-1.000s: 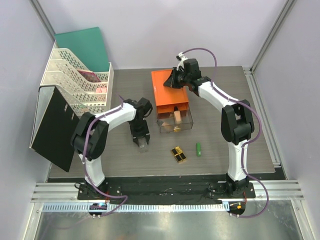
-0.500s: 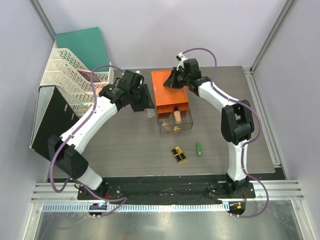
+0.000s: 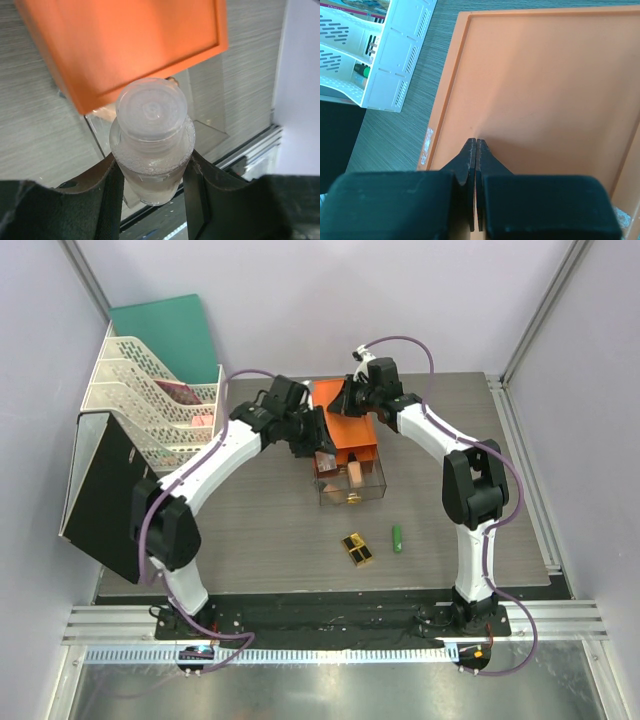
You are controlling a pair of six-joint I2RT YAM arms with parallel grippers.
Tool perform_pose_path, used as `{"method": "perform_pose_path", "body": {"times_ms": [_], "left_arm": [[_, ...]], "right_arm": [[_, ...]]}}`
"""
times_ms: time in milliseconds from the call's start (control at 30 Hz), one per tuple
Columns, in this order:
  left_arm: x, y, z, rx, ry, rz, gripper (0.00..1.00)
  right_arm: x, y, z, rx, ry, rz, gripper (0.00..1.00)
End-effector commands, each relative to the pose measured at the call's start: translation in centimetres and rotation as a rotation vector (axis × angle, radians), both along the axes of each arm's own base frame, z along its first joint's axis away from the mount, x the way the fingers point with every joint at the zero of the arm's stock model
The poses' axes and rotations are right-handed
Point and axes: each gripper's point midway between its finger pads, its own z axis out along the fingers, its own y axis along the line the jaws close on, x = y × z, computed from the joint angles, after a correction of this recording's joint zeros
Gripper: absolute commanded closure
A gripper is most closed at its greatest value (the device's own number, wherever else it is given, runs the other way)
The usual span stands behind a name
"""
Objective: Organize the makeup
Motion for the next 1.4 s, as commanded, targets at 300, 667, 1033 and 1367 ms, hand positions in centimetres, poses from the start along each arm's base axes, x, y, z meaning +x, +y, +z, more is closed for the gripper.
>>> {"method": "perform_pose_path", "body": {"times_ms": [300, 667, 1033, 1367], "left_arm": [[-1.3, -2.9, -0.5, 0.27, -0.138, -0.346, 0.94], [-2.7, -0.1, -3.9, 0.464, -0.131, -0.454, 0.88], [-3.7, -1.7, -4.8, 0.551, -0.168, -0.577, 0.56], [-2.2, -0.9, 0.8, 0.554, -0.314, -0.398, 0.23]], "right_arm": [[-10.2, -4.4, -18.0, -0.325, 0.541, 0.026, 0.99], [-10.3, -4.5, -18.3, -0.33, 0.547, 0.026, 0.99], [-10.3, -4.5, -18.6, -0.331, 0.555, 0.027, 0.99], [-10.4, -4.5, -18.5, -0.33, 0.557, 0.028, 0.99]]}}
